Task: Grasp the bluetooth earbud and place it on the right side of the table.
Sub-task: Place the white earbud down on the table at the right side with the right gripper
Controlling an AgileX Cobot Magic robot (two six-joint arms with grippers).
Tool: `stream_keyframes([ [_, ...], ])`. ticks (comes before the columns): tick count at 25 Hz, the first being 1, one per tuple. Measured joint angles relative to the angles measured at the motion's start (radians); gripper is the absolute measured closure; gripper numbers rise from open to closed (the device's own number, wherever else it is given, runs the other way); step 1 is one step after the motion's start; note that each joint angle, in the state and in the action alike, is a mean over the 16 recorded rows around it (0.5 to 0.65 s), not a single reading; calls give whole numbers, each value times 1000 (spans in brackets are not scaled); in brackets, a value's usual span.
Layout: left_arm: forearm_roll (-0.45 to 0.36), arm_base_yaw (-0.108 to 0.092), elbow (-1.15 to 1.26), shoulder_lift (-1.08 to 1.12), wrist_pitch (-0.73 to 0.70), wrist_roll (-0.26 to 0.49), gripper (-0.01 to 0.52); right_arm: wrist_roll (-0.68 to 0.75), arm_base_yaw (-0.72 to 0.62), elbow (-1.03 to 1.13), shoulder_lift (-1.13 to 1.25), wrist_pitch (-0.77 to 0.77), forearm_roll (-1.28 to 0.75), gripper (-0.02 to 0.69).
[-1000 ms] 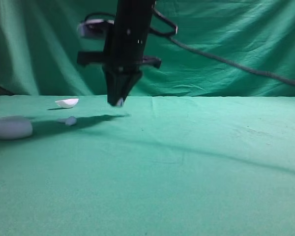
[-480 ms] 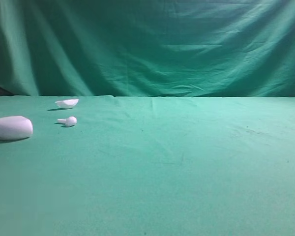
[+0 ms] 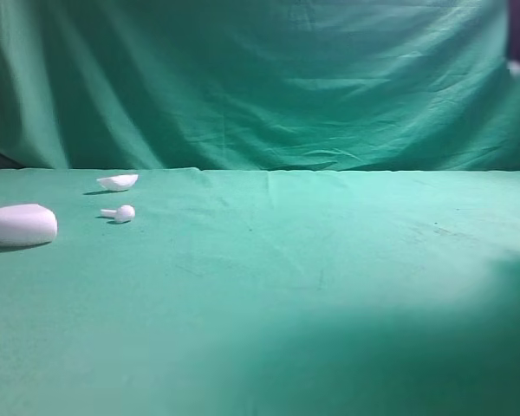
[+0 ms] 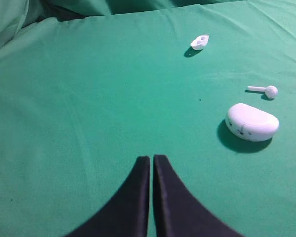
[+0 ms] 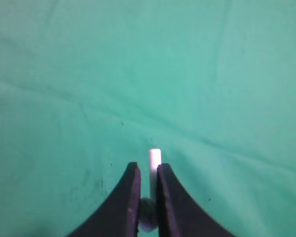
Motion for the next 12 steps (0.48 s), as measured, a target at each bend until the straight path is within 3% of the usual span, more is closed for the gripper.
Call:
stream_keyframes([
  [6, 0, 0, 0, 0, 0, 0, 514, 6, -78, 389, -70, -267, 30, 579],
  [12, 0, 0, 0, 0, 0, 0, 514, 9, -100, 563, -26, -472, 37, 579],
])
